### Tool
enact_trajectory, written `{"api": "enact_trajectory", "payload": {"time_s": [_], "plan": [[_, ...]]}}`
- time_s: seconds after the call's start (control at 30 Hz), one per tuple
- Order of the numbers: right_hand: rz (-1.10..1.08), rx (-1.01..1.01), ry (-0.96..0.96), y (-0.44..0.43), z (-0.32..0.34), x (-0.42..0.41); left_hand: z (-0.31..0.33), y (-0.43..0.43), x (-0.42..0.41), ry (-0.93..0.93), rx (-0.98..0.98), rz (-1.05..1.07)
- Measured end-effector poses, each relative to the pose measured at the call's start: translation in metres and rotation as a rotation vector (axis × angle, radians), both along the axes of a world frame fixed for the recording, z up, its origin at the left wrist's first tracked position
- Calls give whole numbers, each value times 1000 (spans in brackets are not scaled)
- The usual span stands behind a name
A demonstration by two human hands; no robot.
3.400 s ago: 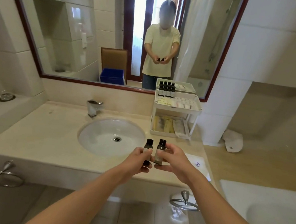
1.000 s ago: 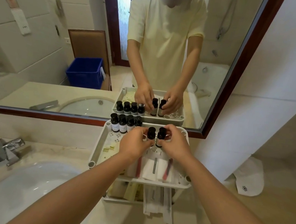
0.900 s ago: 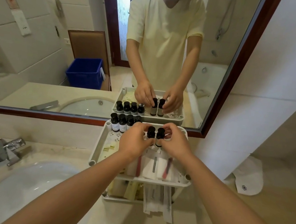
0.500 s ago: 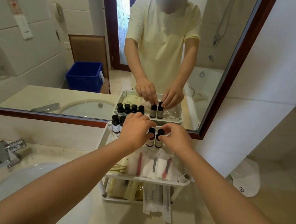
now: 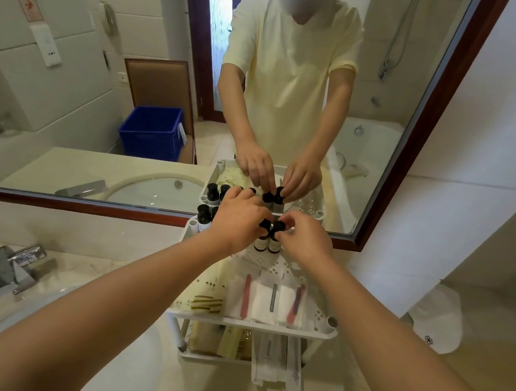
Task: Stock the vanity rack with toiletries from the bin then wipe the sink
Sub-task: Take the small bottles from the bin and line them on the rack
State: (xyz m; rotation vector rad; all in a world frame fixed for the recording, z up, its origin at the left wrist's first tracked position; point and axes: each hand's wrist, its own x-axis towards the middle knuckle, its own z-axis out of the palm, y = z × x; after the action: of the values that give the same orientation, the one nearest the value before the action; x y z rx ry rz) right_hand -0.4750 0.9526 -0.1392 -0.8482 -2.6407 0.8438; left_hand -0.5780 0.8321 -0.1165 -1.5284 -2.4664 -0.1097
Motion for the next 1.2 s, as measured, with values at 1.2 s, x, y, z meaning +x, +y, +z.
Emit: {"api": "enact_trajectory", "payload": {"time_s": [1.2], "plan": [[-94, -260, 226, -54, 11, 41, 0, -68, 24, -606, 521, 151]]}}
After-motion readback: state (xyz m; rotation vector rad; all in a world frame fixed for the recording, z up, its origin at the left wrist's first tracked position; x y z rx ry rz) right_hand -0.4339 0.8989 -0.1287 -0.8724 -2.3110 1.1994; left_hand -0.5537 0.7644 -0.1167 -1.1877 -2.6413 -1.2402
